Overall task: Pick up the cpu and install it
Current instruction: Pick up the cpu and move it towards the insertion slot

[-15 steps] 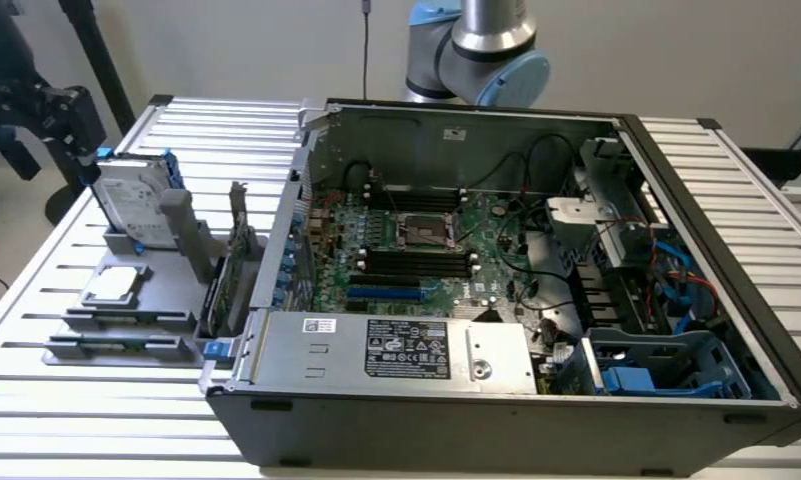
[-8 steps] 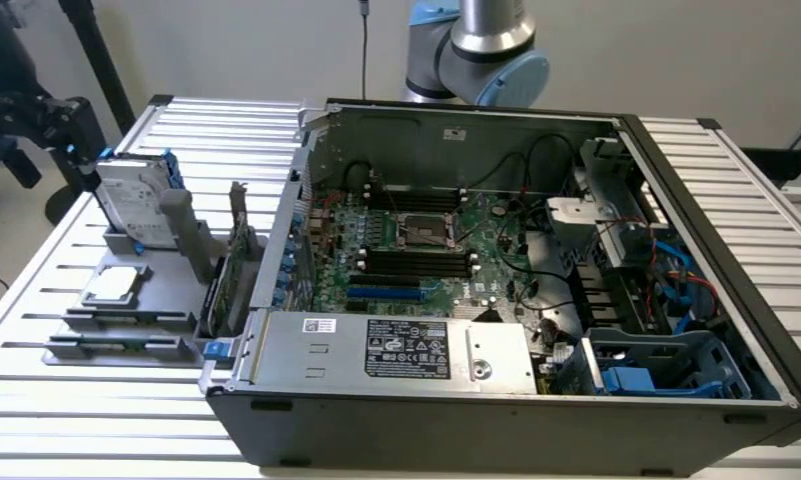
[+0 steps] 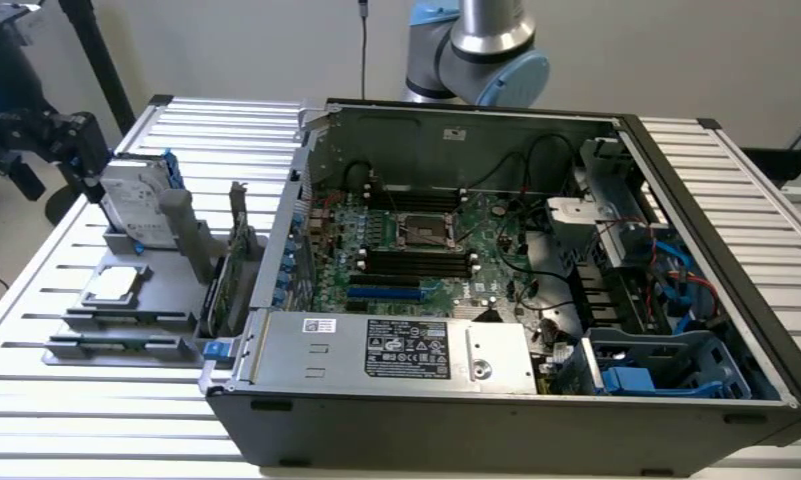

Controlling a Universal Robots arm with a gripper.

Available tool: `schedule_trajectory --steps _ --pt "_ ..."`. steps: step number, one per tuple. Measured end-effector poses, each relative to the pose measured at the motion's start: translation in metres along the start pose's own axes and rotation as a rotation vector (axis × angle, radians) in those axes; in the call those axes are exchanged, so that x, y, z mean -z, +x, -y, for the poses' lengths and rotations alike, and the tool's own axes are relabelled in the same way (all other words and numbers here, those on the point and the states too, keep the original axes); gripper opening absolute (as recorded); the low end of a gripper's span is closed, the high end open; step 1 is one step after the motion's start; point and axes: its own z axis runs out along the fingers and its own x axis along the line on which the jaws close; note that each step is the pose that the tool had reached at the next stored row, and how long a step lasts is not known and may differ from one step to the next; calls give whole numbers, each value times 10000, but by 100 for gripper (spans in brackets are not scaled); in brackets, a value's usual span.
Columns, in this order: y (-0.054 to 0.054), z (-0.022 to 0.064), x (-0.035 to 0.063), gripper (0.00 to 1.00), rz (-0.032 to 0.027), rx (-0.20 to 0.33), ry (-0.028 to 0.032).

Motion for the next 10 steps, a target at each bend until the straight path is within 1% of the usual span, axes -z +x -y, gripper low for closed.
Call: schedule_trajectory --steps 3,5,6,10 --pt "0 16 -54 71 -39 67 0" --pt "0 26 -90 71 -77 87 2" --pt "-1 27 -108 71 -82 86 2" --pt "-36 39 -176 71 -148 85 5"
